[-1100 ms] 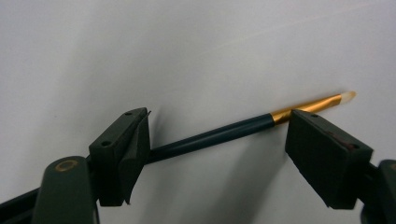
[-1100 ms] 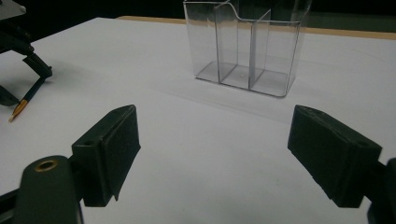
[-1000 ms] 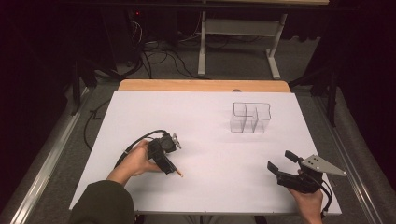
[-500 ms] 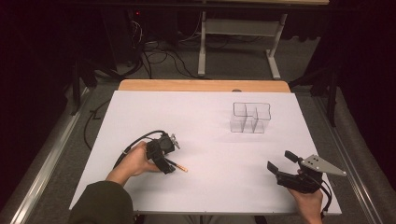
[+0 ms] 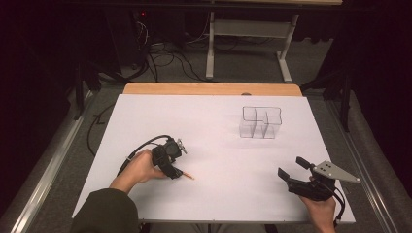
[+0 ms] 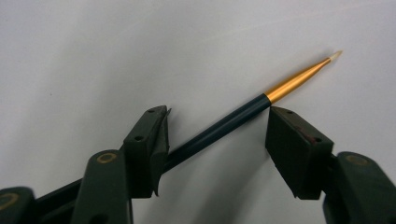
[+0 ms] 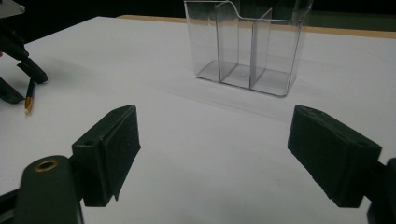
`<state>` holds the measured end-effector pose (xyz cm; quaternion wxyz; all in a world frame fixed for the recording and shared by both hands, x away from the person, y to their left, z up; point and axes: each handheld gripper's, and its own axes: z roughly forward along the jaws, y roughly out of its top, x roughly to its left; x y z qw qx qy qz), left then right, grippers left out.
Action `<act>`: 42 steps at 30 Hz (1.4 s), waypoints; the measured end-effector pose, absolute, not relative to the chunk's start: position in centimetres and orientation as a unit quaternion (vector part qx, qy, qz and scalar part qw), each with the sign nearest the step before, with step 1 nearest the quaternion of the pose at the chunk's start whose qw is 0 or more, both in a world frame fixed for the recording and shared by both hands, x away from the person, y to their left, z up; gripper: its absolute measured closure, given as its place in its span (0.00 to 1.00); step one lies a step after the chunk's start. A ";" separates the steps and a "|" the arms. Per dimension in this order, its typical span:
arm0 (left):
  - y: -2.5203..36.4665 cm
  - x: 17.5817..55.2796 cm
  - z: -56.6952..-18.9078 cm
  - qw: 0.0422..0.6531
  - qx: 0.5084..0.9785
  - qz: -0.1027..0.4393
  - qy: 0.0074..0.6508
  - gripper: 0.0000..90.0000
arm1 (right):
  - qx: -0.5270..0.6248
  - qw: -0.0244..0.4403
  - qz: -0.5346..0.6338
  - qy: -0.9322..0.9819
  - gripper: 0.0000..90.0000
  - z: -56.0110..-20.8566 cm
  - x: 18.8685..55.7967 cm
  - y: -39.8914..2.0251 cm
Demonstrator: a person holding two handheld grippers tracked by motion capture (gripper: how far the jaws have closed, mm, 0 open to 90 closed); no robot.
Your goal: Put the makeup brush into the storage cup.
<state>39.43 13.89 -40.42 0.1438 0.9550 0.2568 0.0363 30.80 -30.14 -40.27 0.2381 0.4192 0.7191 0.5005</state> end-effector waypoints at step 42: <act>13.8 39.1 -40.1 0.137 0.959 0.028 0.247 0.87 | 0.418 0.243 0.503 0.716 0.21 -40.2 30.7 -30.2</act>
